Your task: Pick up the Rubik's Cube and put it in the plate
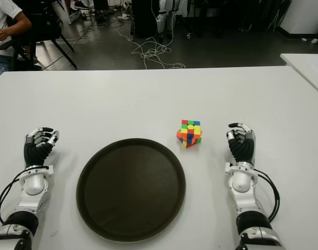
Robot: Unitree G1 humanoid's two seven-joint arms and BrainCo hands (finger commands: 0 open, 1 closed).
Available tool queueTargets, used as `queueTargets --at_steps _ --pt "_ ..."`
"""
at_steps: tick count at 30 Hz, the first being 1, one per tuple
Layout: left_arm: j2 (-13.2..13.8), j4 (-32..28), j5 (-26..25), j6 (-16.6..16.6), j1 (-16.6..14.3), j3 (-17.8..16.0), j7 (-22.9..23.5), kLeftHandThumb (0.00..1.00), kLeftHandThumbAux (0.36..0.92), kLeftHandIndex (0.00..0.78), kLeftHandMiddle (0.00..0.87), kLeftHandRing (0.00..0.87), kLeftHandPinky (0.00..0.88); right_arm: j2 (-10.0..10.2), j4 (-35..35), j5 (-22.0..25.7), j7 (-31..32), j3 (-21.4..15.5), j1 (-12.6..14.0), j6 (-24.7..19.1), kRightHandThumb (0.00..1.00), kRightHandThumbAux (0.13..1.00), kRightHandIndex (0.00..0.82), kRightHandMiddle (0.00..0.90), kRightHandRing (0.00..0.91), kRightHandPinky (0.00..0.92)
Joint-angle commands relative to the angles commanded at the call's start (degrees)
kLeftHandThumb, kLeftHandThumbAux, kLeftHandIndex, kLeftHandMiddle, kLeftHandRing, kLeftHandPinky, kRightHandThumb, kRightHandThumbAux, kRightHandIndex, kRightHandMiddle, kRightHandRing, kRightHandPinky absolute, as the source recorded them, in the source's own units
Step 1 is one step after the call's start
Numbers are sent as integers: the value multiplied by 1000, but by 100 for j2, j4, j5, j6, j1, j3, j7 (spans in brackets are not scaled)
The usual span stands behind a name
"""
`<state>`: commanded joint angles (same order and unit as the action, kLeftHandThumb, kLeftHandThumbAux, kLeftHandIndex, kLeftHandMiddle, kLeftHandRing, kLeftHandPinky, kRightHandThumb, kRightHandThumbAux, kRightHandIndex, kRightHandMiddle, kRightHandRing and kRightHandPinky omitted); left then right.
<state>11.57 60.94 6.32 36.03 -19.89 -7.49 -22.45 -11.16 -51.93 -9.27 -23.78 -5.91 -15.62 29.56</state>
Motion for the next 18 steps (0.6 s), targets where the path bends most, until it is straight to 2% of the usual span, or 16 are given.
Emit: queueTargets --at_steps 18 --pt "-35 85 -120 60 -57 -52 151 696 699 434 579 616 641 -1 -21 36 42 23 -1 -10 694 726 438 796 805 798"
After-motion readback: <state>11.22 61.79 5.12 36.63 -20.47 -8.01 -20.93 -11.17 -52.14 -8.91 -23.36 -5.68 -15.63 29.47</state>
